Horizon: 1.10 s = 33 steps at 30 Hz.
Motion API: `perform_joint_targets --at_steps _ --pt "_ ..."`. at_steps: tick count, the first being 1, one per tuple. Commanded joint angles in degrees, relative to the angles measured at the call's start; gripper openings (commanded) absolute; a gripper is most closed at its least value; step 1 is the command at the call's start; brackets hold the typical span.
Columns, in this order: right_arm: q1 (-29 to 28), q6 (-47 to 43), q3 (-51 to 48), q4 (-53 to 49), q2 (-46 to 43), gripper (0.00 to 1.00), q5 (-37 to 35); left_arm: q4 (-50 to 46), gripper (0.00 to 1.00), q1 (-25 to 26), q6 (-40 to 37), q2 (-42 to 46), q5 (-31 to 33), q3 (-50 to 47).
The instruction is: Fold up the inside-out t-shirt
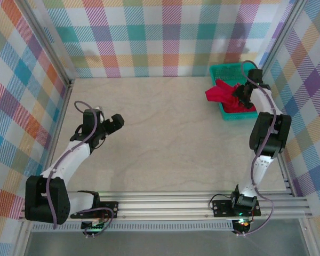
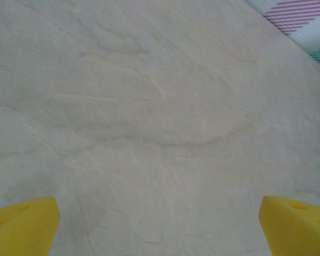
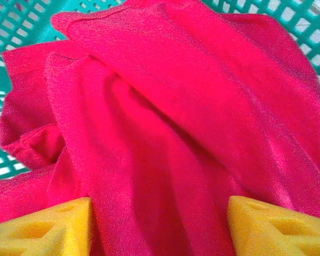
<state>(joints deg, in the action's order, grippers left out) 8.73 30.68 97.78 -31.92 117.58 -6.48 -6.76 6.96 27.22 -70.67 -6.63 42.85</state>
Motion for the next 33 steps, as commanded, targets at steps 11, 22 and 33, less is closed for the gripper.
perform_joint_targets --at_steps 11,22,33 --pt "-0.44 -0.10 4.47 -3.18 -6.80 0.00 3.66 2.61 0.92 1.43 2.13 -1.74 -5.75 0.53" --pt "-11.04 -1.81 14.72 -4.66 -22.55 0.00 4.45 -3.78 0.92 1.83 2.40 8.29 -5.17 4.46" --pt "-31.58 -11.09 66.99 -21.50 -7.64 0.00 16.65 -14.76 0.92 1.50 1.72 12.29 -3.14 15.38"
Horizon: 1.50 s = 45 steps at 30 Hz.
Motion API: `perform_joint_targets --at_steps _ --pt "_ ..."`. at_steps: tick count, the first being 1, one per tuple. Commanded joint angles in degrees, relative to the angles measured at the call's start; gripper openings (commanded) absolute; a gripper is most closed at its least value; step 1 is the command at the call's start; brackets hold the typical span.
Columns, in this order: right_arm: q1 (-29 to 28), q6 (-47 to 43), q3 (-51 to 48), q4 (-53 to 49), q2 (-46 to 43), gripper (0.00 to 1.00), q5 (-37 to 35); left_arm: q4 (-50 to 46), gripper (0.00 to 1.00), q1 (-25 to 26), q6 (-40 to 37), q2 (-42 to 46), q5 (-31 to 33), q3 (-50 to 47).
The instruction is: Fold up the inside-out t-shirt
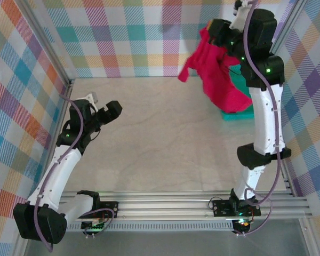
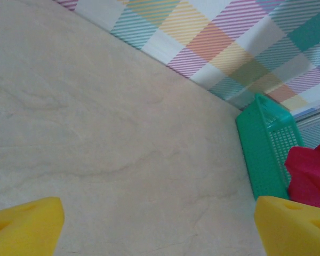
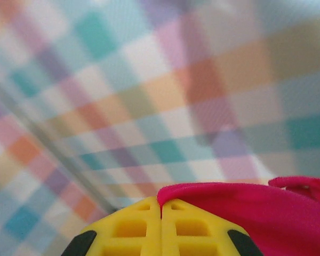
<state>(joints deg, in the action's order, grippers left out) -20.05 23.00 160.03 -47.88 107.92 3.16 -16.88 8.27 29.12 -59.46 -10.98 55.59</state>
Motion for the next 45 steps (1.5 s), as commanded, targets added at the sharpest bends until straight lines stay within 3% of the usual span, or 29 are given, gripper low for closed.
perform_joint_targets --at_steps 1,5,11,16,17,19,20,21,24,26,32,38,45 --pt "-3.95 -3.21 2.02 -4.07 0.86 0.00 8.08 -5.84 0.93 0.04 -0.58 1.17 1.69 3.46" --pt "-7.27 -2.40 -19.57 5.27 -5.76 0.00 9.97 -8.72 0.93 -0.96 -1.35 0.92 2.82 4.67" --pt "-10.72 -1.94 -37.55 6.23 -4.87 0.00 9.63 -9.14 0.93 -1.67 -1.25 0.00 3.07 2.69" --pt "-11.06 -1.68 -64.00 15.49 -12.70 0.00 6.02 -12.44 0.92 -1.74 -3.31 -1.13 5.79 2.82" --pt "-11.06 -1.81 -68.51 16.15 -14.05 0.03 4.99 -12.88 0.93 -1.75 -3.58 -1.48 6.14 2.74" --pt "-10.85 -2.09 -75.70 16.30 -15.54 0.22 3.52 -12.57 0.92 -1.69 -3.72 -2.17 4.87 2.06" --pt "-10.59 -1.85 -78.61 15.81 -15.87 0.39 1.75 -11.87 0.91 -1.74 -3.51 -2.64 3.40 1.41" --pt "-10.24 -1.74 -80.65 15.27 -15.98 0.46 0.03 -11.14 0.90 -1.74 -3.39 -3.11 1.97 0.62" --pt "-9.65 -1.94 -83.79 13.16 -16.87 0.61 -5.09 -9.50 0.86 -1.60 -2.83 -4.45 -0.97 -1.96" --pt "-9.81 -2.06 -84.17 12.32 -17.78 0.66 -4.63 -9.11 0.84 -1.65 -1.79 -5.20 -1.30 -3.94" --pt "-12.53 1.26 -84.82 13.04 -17.18 0.66 3.70 -1.73 0.79 -1.63 2.34 -8.88 -5.20 -11.13" --pt "-16.13 10.38 -88.23 23.98 -13.51 0.63 16.25 8.52 0.67 -1.45 6.26 -16.77 -8.52 -13.46" --pt "-20.17 19.33 -86.75 31.43 -2.80 0.61 16.46 15.99 0.66 2.62 9.25 -23.05 -5.91 -16.37"
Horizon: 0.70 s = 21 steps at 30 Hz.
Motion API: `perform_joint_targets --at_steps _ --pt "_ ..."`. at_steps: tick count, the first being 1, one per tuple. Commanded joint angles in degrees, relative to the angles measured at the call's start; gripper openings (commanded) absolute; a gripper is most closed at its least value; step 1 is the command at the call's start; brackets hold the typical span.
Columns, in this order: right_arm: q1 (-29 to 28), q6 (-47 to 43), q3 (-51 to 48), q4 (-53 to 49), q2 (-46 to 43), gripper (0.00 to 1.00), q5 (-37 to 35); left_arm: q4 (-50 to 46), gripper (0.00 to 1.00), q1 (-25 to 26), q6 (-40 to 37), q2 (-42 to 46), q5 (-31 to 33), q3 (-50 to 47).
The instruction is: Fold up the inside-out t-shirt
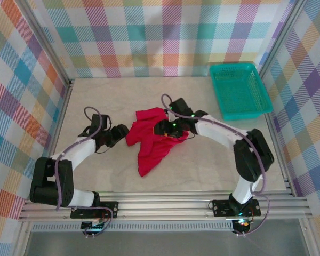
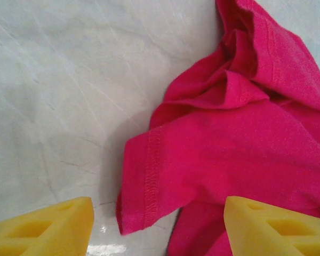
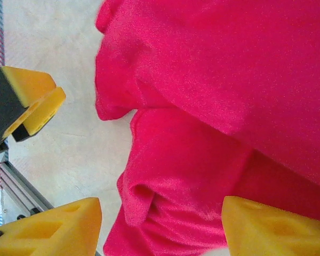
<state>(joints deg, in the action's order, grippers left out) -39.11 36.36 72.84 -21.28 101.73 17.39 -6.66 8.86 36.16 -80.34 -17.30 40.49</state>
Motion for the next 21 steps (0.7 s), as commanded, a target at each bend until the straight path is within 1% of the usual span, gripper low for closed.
perform_joint_targets --at_steps 1,5,7,8,9,10,11,12,13,14,15,16,19,21 --pt "-1.37 6.62 1.14 4.56 4.44 0.61 1.54 6.62 0.67 2.51 2.46 -3.49 0.96 -1.33" --pt "-1.84 7.51 4.32 1.93 8.07 0.63 -3.95 10.69 0.67 4.11 3.55 -10.28 1.35 -0.15" --pt "-1.79 7.12 6.45 -0.81 9.70 0.62 -6.53 11.61 0.66 4.79 3.72 -13.70 2.11 1.12" --pt "-1.63 6.98 7.23 -1.87 10.30 0.56 -7.24 11.91 0.62 4.98 3.82 -15.36 2.31 1.85" --pt "-1.55 6.97 7.50 -2.20 10.63 0.48 -7.98 12.25 0.59 5.02 3.85 -16.94 2.47 2.36" --pt "-1.51 6.91 7.48 -1.95 10.55 0.38 -8.30 12.39 0.55 5.02 4.04 -17.93 2.85 2.92" --pt "-1.37 6.93 7.28 -1.76 10.37 0.25 -8.29 12.37 0.49 5.02 4.25 -18.71 3.47 3.46" --pt "-1.36 6.69 7.41 -2.18 10.18 0.14 -8.12 12.25 0.39 5.03 4.24 -19.05 3.86 3.88" --pt "-1.27 6.27 7.82 -2.73 9.88 0.06 -7.95 11.61 0.30 5.02 4.22 -19.00 4.45 4.59" --pt "-1.32 5.54 8.39 -3.84 9.37 0.00 -7.73 10.61 0.18 5.02 4.11 -18.54 5.09 5.36" --pt "-1.32 4.42 9.15 -5.26 8.72 0.00 -7.79 9.45 0.06 5.02 3.65 -17.80 5.44 6.23" --pt "-1.18 3.36 9.91 -6.52 7.85 0.00 -8.04 7.87 0.00 5.03 3.08 -16.80 6.17 7.17" --pt "-0.12 -1.38 13.00 -11.24 4.24 0.00 -9.32 -0.77 0.00 4.68 0.41 -11.42 9.93 12.15" --pt "1.70 -4.94 16.47 -15.13 1.20 0.00 -10.17 -7.04 0.00 4.07 -1.82 -5.79 13.16 16.82"
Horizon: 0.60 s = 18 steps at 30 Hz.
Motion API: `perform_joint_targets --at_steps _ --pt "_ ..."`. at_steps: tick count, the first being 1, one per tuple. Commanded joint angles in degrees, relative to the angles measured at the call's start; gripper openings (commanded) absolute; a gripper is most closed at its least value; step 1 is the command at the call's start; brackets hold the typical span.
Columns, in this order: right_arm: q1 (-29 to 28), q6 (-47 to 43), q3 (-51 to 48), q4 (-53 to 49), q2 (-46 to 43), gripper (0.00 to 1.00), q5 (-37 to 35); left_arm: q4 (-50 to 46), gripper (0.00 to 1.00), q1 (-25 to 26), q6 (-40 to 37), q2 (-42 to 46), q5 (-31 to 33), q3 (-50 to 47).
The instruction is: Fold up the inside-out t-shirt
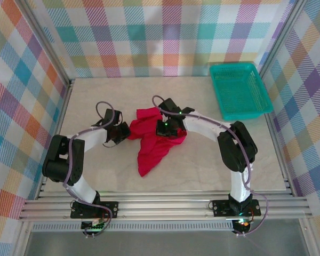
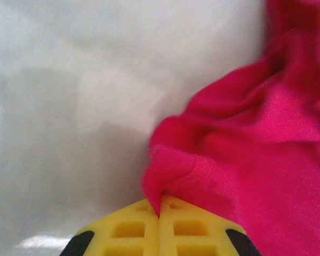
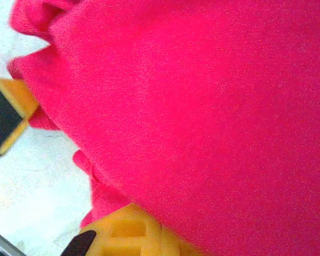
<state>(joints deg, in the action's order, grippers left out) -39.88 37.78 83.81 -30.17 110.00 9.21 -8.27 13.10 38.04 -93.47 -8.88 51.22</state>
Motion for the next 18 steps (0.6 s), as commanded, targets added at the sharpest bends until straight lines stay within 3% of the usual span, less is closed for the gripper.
perform_joint_targets --at_steps 1,6,11,18 --pt "3.48 -7.88 7.07 -7.51 -8.58 0.00 -1.93 -8.75 0.00 -0.71 -4.66 9.78 6.32 8.38" --pt "8.94 -15.09 16.78 -11.61 -16.65 0.00 1.67 -20.72 0.00 -5.09 -8.38 20.64 12.05 24.07" --pt "10.82 -18.47 23.61 -12.44 -23.23 0.00 1.56 -27.86 0.00 -6.43 -10.75 25.20 16.67 40.54" --pt "11.01 -20.82 20.03 -3.87 -35.37 0.00 1.88 -30.48 0.00 -6.50 -12.54 29.57 16.19 52.22"
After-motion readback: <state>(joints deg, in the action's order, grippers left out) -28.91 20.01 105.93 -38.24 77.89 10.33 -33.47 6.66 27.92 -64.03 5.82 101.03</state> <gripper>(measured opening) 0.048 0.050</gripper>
